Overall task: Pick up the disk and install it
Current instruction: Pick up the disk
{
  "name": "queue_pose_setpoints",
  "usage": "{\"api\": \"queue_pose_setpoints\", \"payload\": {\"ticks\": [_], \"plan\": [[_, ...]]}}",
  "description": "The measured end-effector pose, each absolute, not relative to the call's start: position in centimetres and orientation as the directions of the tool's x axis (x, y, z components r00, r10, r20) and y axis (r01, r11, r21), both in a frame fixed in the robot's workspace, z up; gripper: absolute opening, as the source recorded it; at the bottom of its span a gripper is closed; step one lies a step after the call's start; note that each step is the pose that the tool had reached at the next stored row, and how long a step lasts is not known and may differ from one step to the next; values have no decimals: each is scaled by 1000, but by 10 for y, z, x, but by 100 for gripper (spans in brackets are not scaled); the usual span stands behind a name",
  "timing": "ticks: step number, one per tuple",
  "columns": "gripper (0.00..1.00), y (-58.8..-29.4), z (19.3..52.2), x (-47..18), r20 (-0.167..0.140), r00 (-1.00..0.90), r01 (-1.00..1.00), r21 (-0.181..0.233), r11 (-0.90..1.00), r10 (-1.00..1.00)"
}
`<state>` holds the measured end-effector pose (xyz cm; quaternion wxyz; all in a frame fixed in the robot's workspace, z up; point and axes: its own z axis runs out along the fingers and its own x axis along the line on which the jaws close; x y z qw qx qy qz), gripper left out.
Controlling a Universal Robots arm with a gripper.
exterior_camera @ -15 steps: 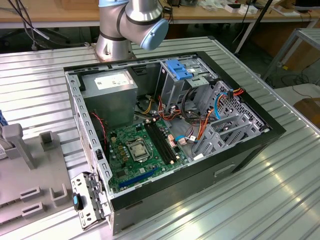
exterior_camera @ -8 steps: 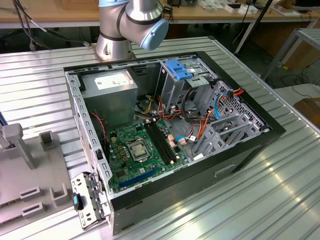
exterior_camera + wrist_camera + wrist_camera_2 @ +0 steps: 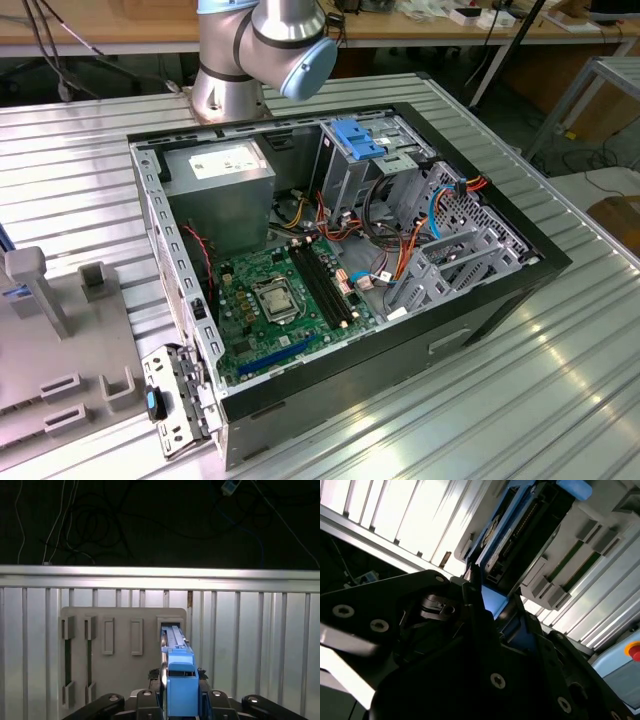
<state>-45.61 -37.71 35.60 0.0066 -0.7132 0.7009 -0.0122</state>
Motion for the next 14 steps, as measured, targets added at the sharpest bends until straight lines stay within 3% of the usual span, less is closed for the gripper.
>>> {"api": "queue_pose_setpoints", "payload": {"ticks": [14], "plan": [[37, -377, 394, -456, 8, 17, -999, -27, -18, -1000]]}}
